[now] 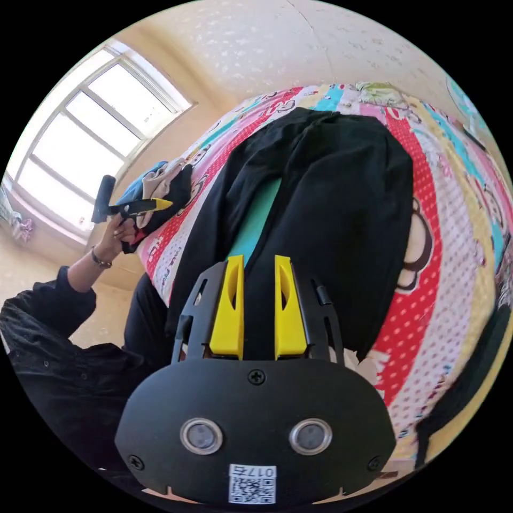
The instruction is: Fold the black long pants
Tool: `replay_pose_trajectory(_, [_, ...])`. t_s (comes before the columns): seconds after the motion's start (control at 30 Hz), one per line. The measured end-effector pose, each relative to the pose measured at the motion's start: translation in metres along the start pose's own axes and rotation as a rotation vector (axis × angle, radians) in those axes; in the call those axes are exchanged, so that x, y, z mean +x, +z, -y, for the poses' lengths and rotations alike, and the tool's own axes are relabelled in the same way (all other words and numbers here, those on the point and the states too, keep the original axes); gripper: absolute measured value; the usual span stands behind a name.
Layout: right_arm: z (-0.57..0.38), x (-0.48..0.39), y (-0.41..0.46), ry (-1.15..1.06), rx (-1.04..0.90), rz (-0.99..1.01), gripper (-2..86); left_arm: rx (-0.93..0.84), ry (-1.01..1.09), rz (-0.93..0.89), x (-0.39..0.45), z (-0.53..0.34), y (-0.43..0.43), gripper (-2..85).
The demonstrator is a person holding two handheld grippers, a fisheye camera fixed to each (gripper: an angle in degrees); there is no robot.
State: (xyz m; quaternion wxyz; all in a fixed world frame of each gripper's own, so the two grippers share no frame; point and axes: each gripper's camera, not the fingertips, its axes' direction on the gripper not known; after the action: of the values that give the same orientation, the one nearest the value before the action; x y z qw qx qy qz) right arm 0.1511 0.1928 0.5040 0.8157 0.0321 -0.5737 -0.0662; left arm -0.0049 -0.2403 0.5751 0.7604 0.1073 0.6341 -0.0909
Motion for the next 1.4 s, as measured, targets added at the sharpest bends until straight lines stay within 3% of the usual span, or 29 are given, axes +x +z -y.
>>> replay_pose_trajectory(0.1, [-0.048,-0.013,0.017,0.057,0.113,0.155,8.7,0.017,-0.055,-0.266,0.011,-0.062,0.027,16.2])
replay_pose_trajectory(0.17, [-0.067,-0.020,0.017,0.099,0.173,0.191,8.6,0.023,-0.016,-0.267,0.042,-0.083,0.037,17.2])
replay_pose_trajectory(0.27, [-0.087,-0.019,0.009,0.140,0.212,0.144,8.5,-0.004,0.090,-0.069,0.097,-0.097,0.061,18.2])
replay_pose_trajectory(0.37, [-0.096,0.000,0.003,0.187,0.132,0.119,8.6,-0.121,0.148,0.231,0.122,-0.111,0.122,17.1])
replay_pose_trajectory(0.4, [-0.101,0.009,-0.005,0.226,0.123,0.114,8.5,-0.053,0.217,0.335,0.132,-0.121,0.125,14.5])
replay_pose_trajectory(0.47, [-0.113,0.017,-0.023,0.259,0.146,0.095,8.3,-0.040,0.201,0.351,0.131,-0.126,0.116,5.8])
replay_pose_trajectory(0.5, [-0.121,0.023,-0.036,0.271,0.153,0.061,8.1,-0.032,0.121,0.278,0.118,-0.126,0.098,1.7])
replay_pose_trajectory(0.63, [-0.155,0.048,-0.070,0.367,0.161,-0.051,8.0,0.165,-0.191,-0.309,0.011,-0.152,0.006,-0.1])
replay_pose_trajectory(0.7, [-0.177,0.061,-0.086,0.392,0.188,-0.016,8.1,0.257,-0.313,-0.365,-0.036,-0.180,-0.029,-0.3])
replay_pose_trajectory(0.83, [-0.191,0.065,-0.083,0.408,0.192,0.032,8.4,0.356,-0.662,-0.165,-0.123,-0.264,-0.075,-0.6])
replay_pose_trajectory(0.9, [-0.182,0.056,-0.065,0.371,0.176,0.104,8.9,0.349,-0.808,-0.170,-0.150,-0.297,-0.081,-0.3])
replay_pose_trajectory(1.03, [-0.146,0.021,-0.016,0.259,0.086,0.287,10.2,0.487,-0.738,-0.339,-0.162,-0.321,-0.094,6.8])
replay_pose_trajectory(1.17, [-0.098,-0.045,0.058,0.138,-0.084,0.400,12.2,0.415,-0.586,-0.295,-0.149,-0.282,-0.090,11.9])
replay_pose_trajectory(1.23, [-0.085,-0.071,0.087,0.125,-0.134,0.371,12.4,0.333,-0.492,-0.149,-0.139,-0.246,-0.078,13.3])
replay_pose_trajectory(1.4, [-0.086,-0.117,0.137,0.166,-0.059,0.041,8.8,0.098,-0.420,0.122,-0.133,-0.199,-0.010,12.8])
